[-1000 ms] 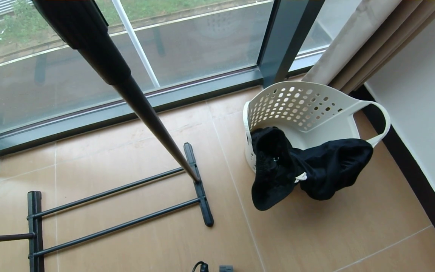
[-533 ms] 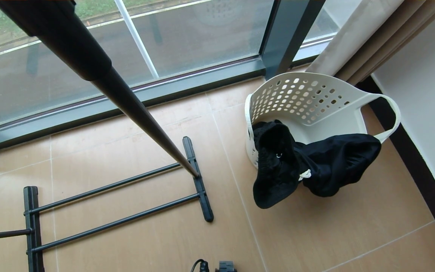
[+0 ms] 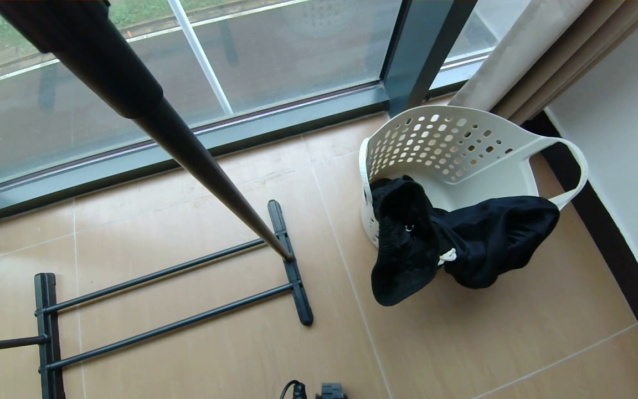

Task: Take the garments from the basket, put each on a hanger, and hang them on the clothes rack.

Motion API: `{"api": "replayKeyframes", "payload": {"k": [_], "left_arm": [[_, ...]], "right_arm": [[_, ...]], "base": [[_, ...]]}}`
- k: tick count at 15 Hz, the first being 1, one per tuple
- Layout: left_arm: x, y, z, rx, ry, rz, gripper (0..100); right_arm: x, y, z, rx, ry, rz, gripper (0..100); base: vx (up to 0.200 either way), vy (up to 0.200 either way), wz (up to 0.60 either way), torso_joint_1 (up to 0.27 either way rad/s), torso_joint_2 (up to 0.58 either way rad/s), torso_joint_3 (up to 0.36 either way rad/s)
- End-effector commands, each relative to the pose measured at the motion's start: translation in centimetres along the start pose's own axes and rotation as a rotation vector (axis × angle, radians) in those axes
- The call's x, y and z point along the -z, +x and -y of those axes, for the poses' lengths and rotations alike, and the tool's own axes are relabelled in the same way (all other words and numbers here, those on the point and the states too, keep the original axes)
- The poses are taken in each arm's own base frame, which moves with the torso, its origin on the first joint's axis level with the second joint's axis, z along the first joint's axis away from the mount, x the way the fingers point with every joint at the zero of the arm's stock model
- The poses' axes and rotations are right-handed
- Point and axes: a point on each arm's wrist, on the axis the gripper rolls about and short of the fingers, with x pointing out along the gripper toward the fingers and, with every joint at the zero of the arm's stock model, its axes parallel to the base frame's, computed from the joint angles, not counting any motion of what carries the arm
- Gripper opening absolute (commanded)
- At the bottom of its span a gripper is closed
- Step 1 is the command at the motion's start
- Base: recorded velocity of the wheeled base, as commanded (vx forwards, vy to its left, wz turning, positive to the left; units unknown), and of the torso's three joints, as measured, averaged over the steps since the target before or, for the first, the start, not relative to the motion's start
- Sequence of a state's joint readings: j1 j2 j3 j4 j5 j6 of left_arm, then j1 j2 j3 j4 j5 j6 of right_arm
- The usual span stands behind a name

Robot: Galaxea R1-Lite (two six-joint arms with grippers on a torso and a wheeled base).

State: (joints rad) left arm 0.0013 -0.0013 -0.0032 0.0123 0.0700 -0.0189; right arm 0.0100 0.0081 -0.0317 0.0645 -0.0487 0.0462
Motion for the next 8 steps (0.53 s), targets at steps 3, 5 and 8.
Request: {"api": "replayKeyframes", "payload": {"k": [3,5,8], "left_arm": [[0.0,0.01,0.0,-0.001,-0.001,-0.001,100],[0.0,0.01,0.0,-0.001,-0.001,-0.001,100],[0.0,0.01,0.0,-0.001,-0.001,-0.001,100]], "right_arm": [[0.0,-0.01,0.0,0.0,0.001,-0.001,100],[0.0,-0.01,0.0,0.0,0.003,-0.001,100],[-0.01,-0.01,0.0,0.0,0.003,0.001,100]], "base": [[0.0,0.0,0.0,0.0,0.0,0.0],[0.0,0.0,0.0,0.0,0.0,0.0],[0.0,0.0,0.0,0.0,0.0,0.0]]}}
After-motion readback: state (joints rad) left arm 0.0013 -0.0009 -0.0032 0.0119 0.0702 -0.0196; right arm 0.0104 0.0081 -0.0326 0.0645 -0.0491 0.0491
